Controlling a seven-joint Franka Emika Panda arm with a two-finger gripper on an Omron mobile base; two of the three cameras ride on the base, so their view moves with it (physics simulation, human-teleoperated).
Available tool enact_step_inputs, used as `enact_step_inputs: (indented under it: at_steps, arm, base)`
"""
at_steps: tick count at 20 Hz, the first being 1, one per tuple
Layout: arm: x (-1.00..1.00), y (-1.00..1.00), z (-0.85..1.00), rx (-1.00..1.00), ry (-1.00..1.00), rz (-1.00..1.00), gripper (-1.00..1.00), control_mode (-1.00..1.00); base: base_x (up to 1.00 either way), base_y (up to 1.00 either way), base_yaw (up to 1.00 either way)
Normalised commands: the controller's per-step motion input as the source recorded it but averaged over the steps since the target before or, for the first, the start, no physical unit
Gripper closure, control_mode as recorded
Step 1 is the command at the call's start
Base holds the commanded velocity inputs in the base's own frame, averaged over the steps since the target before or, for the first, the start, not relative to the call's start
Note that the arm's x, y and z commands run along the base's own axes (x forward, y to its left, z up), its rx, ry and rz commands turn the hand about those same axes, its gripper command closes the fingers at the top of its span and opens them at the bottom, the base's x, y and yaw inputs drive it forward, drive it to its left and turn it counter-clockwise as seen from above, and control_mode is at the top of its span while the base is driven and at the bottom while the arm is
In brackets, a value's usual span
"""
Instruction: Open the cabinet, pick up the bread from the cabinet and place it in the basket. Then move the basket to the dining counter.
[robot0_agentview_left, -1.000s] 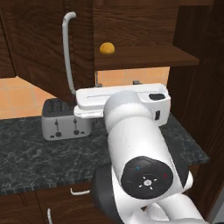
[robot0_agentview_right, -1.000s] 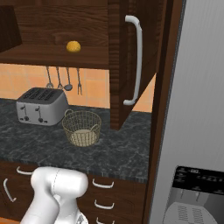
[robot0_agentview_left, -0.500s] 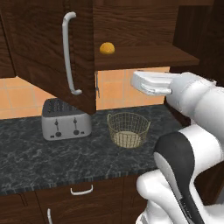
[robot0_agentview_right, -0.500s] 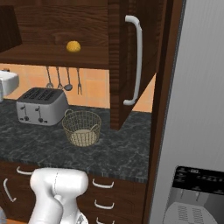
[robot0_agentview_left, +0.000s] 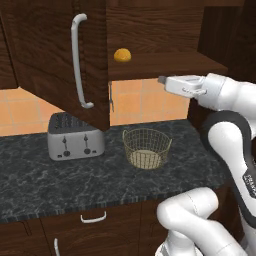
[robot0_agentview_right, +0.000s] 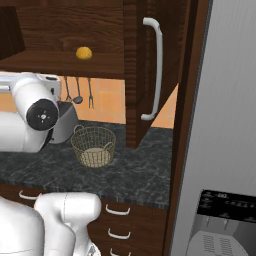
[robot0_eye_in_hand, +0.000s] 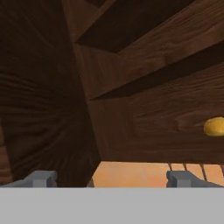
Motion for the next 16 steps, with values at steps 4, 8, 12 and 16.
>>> enact_step_inputs:
  at_steps: [4,8,12,16]
  arm:
    - [0.41,0.46,0.00,0.00,0.00,0.13,-1.00,-1.00]
    - [0.41,0.60,-0.01,-0.04,-0.01,0.13,-1.00,-1.00]
    - [0.41,0.57,-0.13,-0.06,-0.07,0.15,-1.00,-1.00]
    - [0.46,0.62,-0.13,-0.04,-0.05,0.15,-1.00,-1.00]
  base:
    - [0.00,0.00,0.00]
    - [0.00,0.00,0.00]
    - [0.00,0.00,0.00]
    - [0.00,0.00,0.00]
